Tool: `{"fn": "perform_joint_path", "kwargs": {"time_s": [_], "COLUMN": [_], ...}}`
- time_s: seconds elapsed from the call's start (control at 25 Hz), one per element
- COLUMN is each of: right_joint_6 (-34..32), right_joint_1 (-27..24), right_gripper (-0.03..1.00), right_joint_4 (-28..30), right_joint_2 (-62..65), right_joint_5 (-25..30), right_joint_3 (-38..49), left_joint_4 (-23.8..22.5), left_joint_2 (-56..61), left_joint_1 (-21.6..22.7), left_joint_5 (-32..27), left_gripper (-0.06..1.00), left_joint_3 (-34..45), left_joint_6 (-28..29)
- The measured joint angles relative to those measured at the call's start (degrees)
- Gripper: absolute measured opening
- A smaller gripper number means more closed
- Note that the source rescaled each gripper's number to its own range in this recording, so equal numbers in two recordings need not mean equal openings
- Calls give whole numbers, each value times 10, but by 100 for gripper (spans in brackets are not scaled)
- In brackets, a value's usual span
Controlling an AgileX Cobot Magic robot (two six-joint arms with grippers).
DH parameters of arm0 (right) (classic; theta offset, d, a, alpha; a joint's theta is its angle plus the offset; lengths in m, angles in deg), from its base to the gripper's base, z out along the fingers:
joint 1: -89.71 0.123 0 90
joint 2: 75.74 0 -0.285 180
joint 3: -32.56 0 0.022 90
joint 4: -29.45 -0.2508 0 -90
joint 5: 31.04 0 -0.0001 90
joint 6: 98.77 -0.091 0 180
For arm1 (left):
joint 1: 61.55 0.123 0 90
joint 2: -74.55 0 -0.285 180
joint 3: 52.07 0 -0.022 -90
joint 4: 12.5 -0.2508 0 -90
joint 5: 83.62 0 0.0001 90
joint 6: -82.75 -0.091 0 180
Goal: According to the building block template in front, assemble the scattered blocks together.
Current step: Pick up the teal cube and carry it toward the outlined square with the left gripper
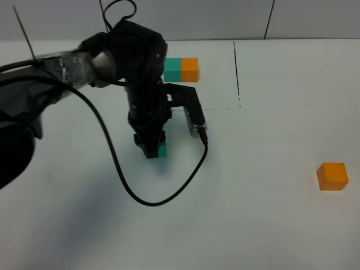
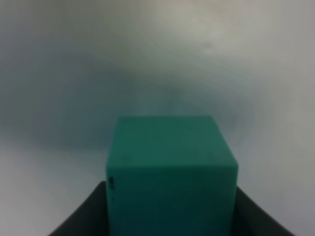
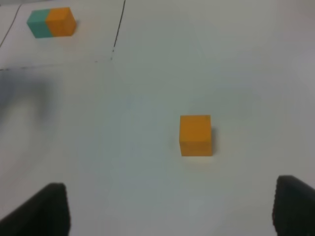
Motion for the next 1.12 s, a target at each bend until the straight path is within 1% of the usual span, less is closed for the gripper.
{"fn": "perform_joint_path", "kwargs": {"time_s": [0.12, 0.24, 0.32, 0.56, 0.84, 1.12], "right_joint_6": [0, 0, 0, 0, 0, 0], "right_joint_1": [0, 0, 0, 0, 0, 0], "right_gripper": [95, 95, 95, 95, 95, 95], "right_joint_4": [0, 0, 0, 0, 0, 0], "right_joint_2": [0, 0, 0, 0, 0, 0], "right_joint_5": [0, 0, 0, 0, 0, 0], "right_joint_3": [0, 0, 0, 0, 0, 0], "left_joint_4": [0, -1, -1, 5, 18, 20], "left_joint_2": [-48, -77, -84, -88, -88, -88], "left_joint_1": [-20, -36, -45, -54, -54, -54], "left_joint_5": [-24, -25, -24, -24, -24, -24], "left_gripper": [0, 0, 0, 1, 1, 1], "left_joint_3": [-59, -99, -112, -117, -118, -118], "left_joint_6": [-25, -35, -36, -36, 11, 31]}}
